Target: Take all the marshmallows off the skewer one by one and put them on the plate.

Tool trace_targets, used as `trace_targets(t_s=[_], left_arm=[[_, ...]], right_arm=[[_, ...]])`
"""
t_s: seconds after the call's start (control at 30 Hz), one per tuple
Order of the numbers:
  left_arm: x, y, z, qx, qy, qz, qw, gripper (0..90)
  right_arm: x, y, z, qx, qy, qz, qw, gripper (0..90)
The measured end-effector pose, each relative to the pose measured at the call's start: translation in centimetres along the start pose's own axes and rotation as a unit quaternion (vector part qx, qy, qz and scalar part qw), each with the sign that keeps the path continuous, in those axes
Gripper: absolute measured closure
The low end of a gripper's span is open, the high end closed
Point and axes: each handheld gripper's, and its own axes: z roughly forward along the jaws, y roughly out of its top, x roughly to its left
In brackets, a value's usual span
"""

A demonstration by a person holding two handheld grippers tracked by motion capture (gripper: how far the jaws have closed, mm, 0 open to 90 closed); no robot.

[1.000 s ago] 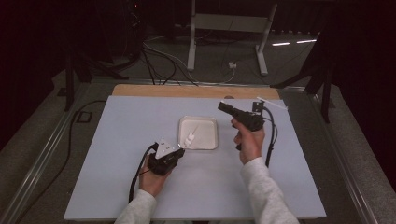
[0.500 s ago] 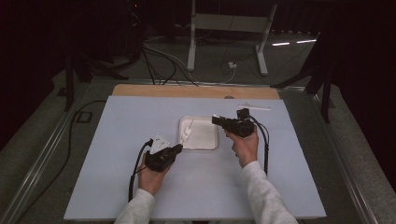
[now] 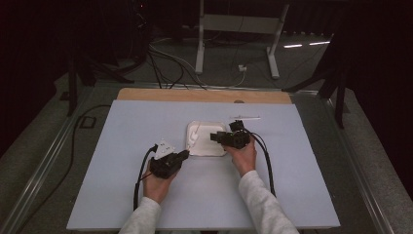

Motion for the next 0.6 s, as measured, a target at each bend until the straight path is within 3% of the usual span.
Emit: trace_targets(t_s=[0.2,0.33,0.6], left_arm=[[0.2,0.0,0.0,0.0,0.003,-0.004,1.0,90.0],[0.2,0.0,0.0,0.001,0.003,-0.005,1.0,90.0],[0.2,0.0,0.1,0.002,0.006,-0.005,1.0,90.0]], right_arm=[[-0.2,-0.1,0.1,0.012,0.004,0.009,0.9999,38.9],[0.5,0.2,-0.8,-0.008,0.04,0.011,0.9991,31.8],[1.9,0.4,-1.8,-0.024,0.093,0.009,0.9953,28.6]])
